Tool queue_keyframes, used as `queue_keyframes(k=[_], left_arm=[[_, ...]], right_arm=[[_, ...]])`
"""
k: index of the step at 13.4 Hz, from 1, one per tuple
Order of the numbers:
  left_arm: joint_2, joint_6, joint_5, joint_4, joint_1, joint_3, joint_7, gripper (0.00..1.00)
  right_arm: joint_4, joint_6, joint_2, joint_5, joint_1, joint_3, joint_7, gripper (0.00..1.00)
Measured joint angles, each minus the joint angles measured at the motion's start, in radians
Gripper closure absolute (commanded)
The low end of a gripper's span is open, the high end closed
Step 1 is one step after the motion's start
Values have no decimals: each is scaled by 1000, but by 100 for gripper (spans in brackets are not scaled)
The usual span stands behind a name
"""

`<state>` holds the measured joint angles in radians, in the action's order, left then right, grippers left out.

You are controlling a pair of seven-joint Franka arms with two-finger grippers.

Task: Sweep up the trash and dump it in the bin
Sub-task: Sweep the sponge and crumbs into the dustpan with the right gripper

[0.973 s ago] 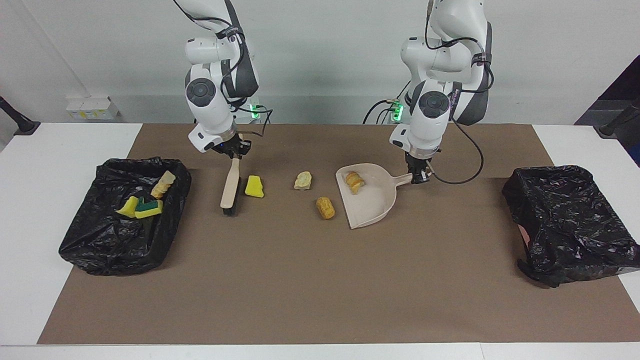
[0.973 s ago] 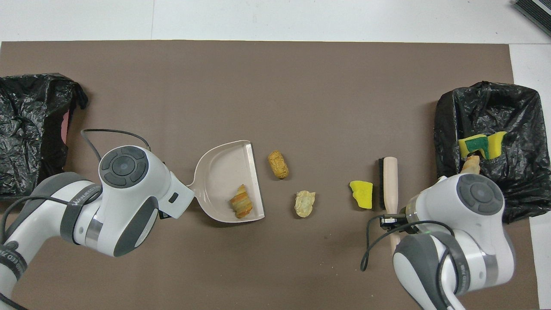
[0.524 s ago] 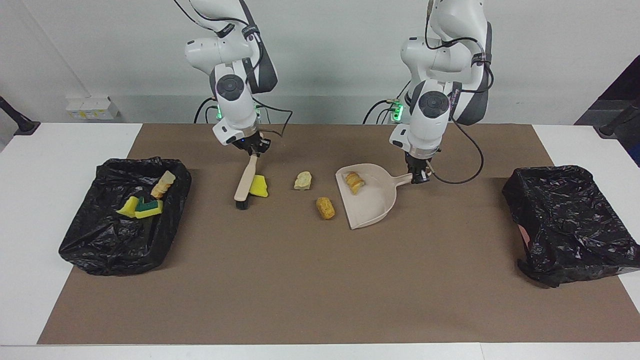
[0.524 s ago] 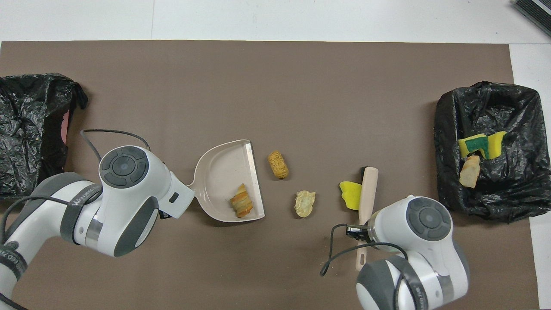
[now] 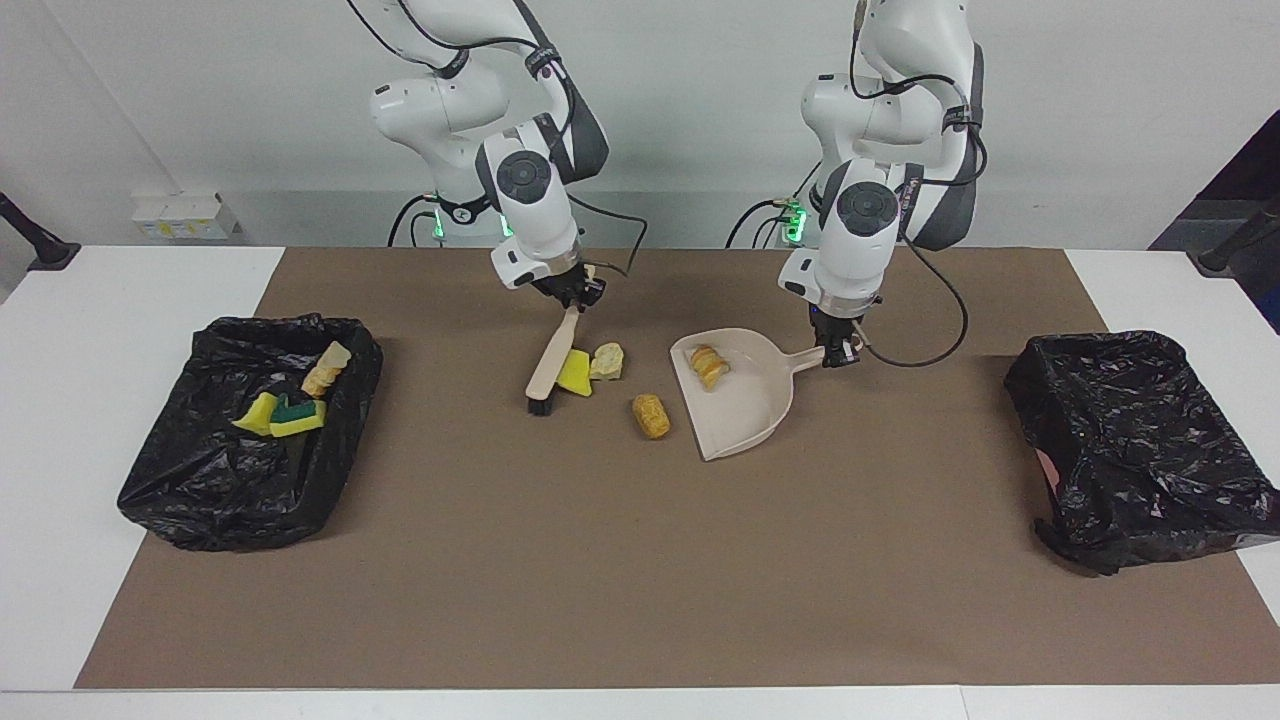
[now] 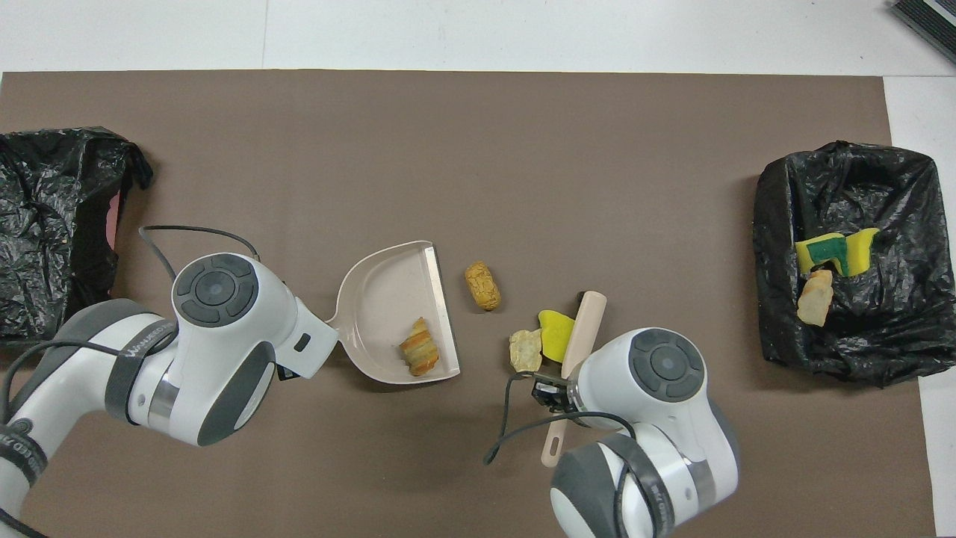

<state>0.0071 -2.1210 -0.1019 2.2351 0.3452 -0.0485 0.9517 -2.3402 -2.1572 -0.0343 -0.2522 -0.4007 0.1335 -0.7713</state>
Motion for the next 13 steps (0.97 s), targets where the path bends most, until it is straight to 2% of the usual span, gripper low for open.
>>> queue_keyframes(k=[5,7,10,13], left_arm=[[0,0,0,0,0,0,-11,100],[0,0,0,0,0,0,-12,100],[-2,0,0,1,0,0,-13,100],[-2,0,0,1,0,0,-16,100]], right_arm=[[257,-4,210,-79,-91,12,-120,100],[342,-3,267,-91,-128,14,-120,100],[428,16,306,-113,-163,44,-45,100],[440,16,310,-162,-191,80,108,100]])
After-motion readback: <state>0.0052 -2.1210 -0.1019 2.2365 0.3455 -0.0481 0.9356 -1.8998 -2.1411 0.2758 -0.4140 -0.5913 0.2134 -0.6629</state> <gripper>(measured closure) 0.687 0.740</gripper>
